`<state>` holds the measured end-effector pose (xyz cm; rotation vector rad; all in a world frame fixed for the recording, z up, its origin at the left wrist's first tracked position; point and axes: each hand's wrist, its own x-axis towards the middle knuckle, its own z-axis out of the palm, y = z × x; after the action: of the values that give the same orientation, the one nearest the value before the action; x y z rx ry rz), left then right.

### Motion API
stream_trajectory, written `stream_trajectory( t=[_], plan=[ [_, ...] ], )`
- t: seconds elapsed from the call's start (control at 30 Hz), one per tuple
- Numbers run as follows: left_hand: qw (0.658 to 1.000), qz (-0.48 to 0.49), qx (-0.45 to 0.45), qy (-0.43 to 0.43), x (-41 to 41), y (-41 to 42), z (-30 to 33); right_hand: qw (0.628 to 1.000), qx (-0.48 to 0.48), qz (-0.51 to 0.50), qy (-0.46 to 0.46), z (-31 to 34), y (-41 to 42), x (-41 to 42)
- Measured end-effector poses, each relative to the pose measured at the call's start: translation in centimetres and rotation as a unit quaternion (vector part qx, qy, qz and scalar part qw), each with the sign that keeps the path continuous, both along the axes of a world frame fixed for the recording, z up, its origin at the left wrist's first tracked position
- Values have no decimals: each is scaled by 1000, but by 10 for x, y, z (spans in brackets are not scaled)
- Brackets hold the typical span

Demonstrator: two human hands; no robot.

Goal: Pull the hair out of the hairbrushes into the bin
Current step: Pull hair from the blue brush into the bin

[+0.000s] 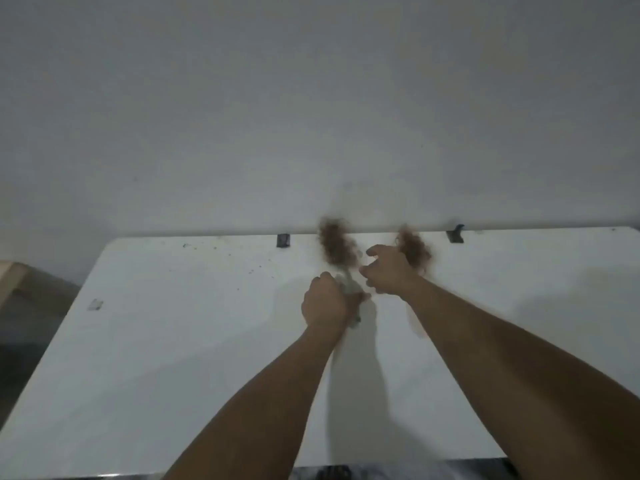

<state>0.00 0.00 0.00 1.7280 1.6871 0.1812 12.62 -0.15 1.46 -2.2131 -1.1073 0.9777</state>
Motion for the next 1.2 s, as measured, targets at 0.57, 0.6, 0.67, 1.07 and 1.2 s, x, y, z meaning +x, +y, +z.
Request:
stream_trajectory(
  t=[0.57, 0.6, 0.67, 1.07, 1.2],
  plan=[
    [977, -116, -159, -86, -12, 18, 9, 954, 1, -168, 249, -6, 4, 5],
    [973, -125, -170, -94, -15, 17, 9, 950, 0, -171, 263, -6, 0, 7],
    [966, -142, -182, -114, -21, 15, 9, 941, -2, -169, 293, -1, -11, 12],
    [929, -145, -228, -253, -15, -56, 25, 936, 76, -176, 295, 47, -103, 19],
    [903, -142, -261, -309, -7, -100, 39, 937, 76, -196, 280, 51, -154, 26]
  ],
)
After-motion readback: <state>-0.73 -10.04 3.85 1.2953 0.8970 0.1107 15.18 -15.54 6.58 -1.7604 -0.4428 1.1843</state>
